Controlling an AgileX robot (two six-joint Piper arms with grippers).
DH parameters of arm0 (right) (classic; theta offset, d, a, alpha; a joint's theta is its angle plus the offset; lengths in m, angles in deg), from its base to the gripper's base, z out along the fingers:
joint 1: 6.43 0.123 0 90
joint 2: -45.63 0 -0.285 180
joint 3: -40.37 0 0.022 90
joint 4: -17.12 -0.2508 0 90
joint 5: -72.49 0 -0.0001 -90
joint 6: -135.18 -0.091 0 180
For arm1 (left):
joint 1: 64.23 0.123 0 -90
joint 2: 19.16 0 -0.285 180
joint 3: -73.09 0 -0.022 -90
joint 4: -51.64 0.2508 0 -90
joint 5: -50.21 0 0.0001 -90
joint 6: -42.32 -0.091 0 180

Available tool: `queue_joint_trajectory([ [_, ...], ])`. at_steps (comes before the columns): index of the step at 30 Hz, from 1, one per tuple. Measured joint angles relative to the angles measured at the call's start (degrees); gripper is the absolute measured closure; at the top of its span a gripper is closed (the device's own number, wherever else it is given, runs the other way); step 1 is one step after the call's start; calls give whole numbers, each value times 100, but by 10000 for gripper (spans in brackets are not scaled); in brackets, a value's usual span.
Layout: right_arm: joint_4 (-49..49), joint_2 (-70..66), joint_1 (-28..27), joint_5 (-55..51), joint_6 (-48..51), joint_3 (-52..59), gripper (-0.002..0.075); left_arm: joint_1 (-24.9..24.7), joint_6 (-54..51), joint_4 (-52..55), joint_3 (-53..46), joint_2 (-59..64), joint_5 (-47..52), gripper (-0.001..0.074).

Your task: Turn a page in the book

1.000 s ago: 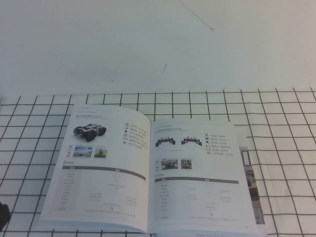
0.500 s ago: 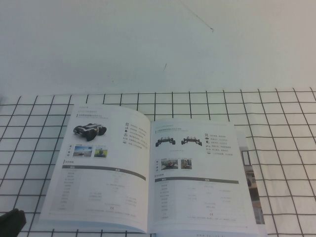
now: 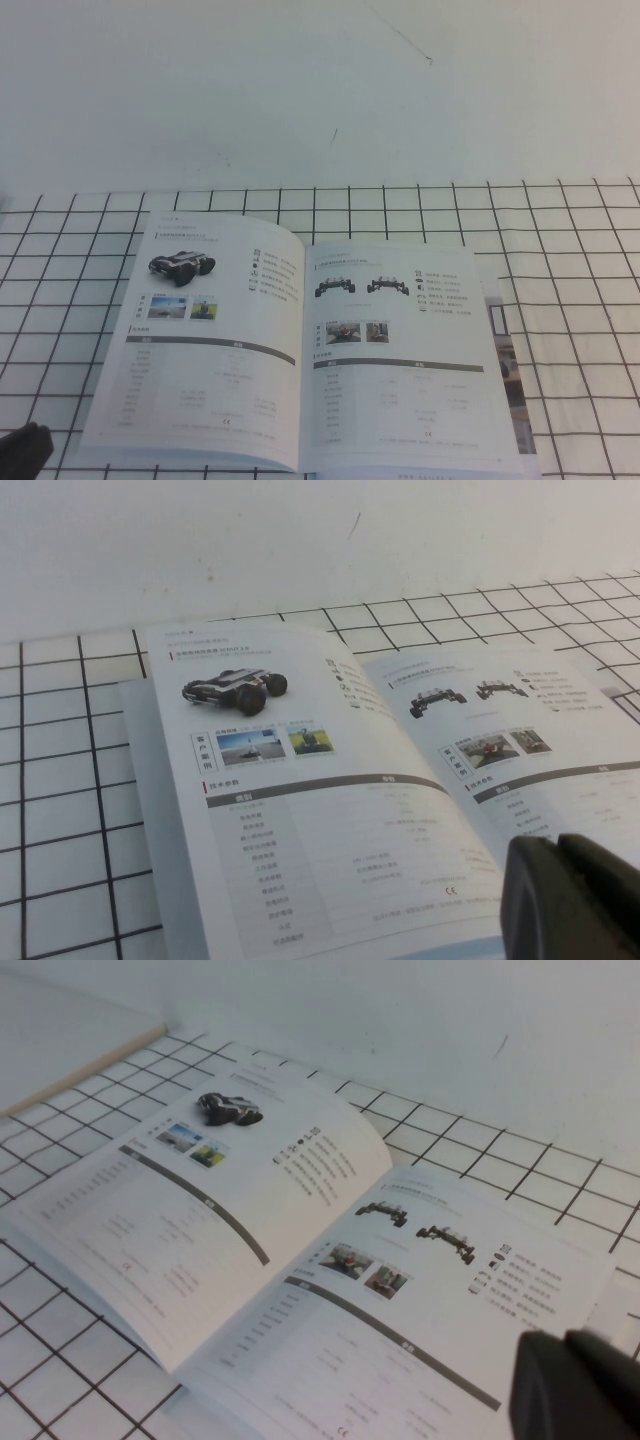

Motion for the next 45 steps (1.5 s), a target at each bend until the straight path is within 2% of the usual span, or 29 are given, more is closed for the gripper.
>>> queue_joint_trajectory([
  [12,-13,0,0,-4,-11,0,725,58,40,411,-330,-444,-170,739],
  [20,-15,0,0,-13,-11,0,725,1134,455,500,-1369,-1282,-692,739],
  [25,-25,0,0,-13,-11,0,725,1542,495,511,-1902,-1333,-704,739],
  [45,-56,0,0,-13,-11,0,725,1607,509,511,-1902,-1345,-643,738],
])
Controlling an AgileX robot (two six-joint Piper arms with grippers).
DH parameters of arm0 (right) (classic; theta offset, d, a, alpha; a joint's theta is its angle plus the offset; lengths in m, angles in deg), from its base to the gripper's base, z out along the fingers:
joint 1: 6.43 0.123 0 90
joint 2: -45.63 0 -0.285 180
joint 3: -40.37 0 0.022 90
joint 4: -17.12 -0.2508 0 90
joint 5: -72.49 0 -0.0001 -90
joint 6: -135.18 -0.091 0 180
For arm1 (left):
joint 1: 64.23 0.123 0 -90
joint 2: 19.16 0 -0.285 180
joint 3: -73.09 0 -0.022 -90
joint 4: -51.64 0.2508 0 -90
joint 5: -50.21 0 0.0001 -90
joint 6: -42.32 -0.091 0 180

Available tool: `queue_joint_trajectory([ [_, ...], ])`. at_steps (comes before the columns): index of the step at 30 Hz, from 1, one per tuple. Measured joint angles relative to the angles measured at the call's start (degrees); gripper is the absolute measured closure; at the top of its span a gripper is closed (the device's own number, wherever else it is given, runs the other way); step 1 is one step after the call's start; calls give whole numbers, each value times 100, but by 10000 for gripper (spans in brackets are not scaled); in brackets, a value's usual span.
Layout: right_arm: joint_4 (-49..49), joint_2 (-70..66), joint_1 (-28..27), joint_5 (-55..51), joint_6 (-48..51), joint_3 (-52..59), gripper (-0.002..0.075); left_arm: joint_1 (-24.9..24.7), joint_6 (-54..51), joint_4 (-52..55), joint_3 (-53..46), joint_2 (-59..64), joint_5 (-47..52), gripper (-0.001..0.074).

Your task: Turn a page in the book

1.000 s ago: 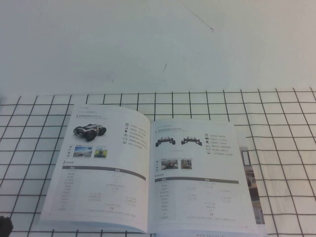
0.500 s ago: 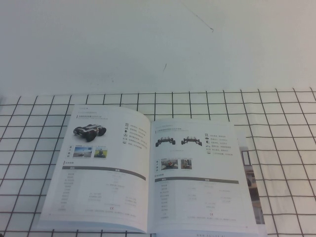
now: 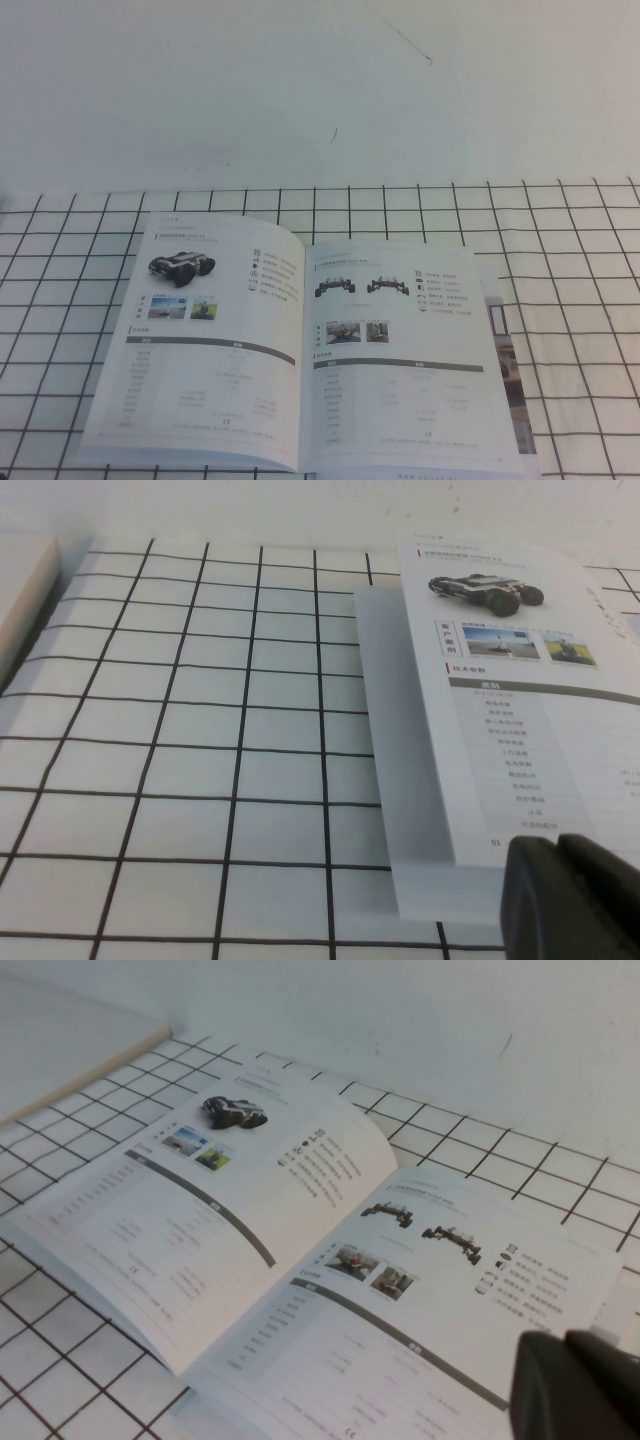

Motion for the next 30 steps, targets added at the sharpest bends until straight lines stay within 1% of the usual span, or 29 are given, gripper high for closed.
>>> queue_joint_trajectory([
  [19,45,94,0,0,0,12,725,0,0,0,0,0,0,738],
  [21,318,347,0,-3,0,36,725,0,0,0,0,0,0,738],
  [24,1086,891,0,-3,-215,166,725,0,0,0,0,0,0,738],
  [26,1778,1275,-41,118,-836,380,725,0,0,0,0,0,0,738],
  [30,3095,1904,-326,544,-2539,1001,725,0,0,0,0,0,0,738],
])
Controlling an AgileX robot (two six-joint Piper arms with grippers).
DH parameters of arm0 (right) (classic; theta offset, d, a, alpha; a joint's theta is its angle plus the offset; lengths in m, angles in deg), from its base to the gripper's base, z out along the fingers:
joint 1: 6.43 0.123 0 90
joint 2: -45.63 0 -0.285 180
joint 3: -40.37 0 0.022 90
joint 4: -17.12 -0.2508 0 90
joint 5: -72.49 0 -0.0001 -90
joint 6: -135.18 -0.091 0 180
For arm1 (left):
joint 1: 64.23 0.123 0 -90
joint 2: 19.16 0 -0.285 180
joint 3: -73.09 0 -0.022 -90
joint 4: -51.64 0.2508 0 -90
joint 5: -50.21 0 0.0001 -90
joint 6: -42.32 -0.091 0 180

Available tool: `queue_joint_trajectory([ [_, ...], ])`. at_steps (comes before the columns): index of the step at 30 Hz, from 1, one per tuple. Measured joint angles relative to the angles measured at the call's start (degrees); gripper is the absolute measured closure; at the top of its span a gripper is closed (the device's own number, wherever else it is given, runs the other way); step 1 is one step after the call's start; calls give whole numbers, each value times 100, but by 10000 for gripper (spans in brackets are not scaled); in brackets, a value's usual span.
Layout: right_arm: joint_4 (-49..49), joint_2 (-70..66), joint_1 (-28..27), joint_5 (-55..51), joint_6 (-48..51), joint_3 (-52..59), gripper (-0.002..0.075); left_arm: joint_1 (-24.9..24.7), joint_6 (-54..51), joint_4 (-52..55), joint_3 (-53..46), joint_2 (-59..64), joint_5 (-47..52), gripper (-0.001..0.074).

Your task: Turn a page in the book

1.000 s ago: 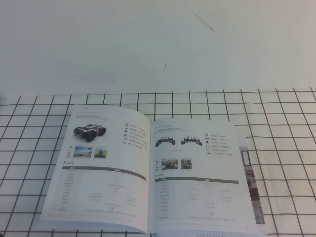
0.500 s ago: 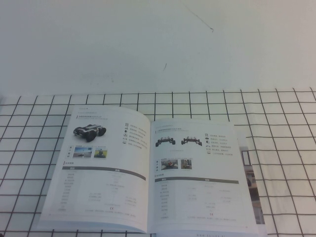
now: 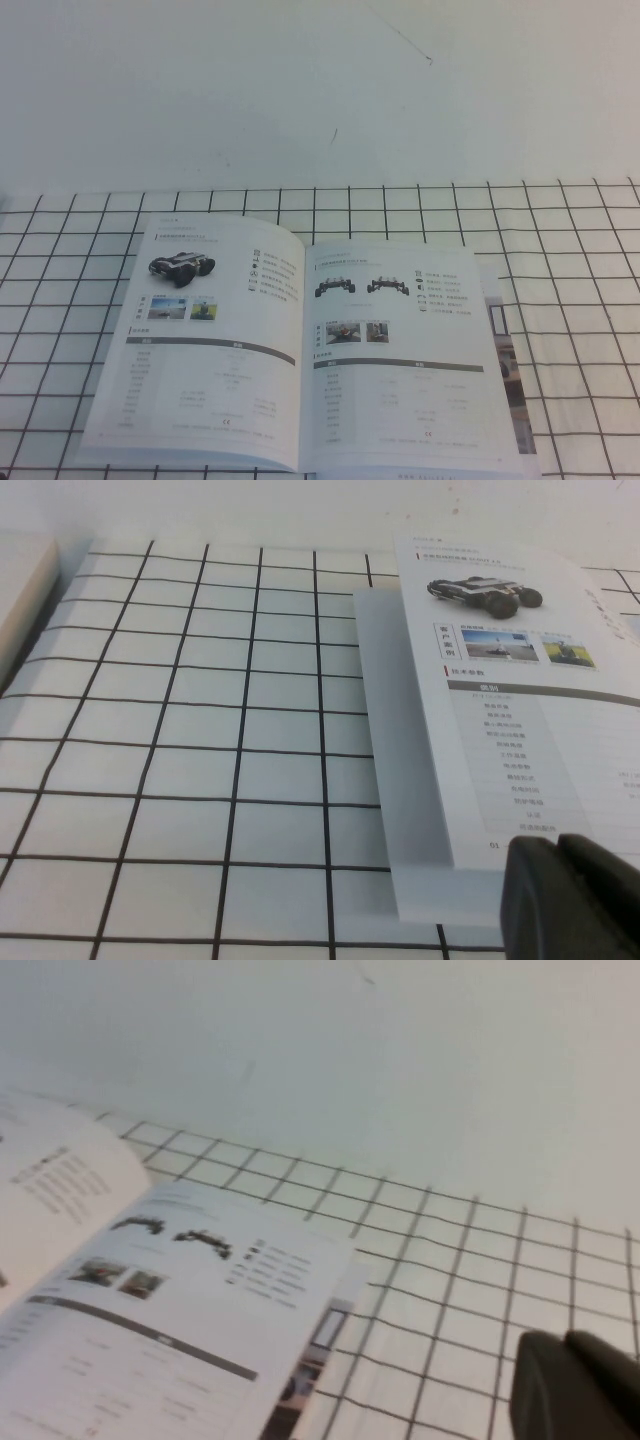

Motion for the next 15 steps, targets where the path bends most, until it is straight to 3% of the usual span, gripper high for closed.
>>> queue_joint_trajectory([
  [7,999,1039,-260,396,-1614,1362,725,0,0,0,0,0,0,738],
  [15,1042,1330,-310,8,-2104,1811,725,0,0,11,0,0,0,738],
])
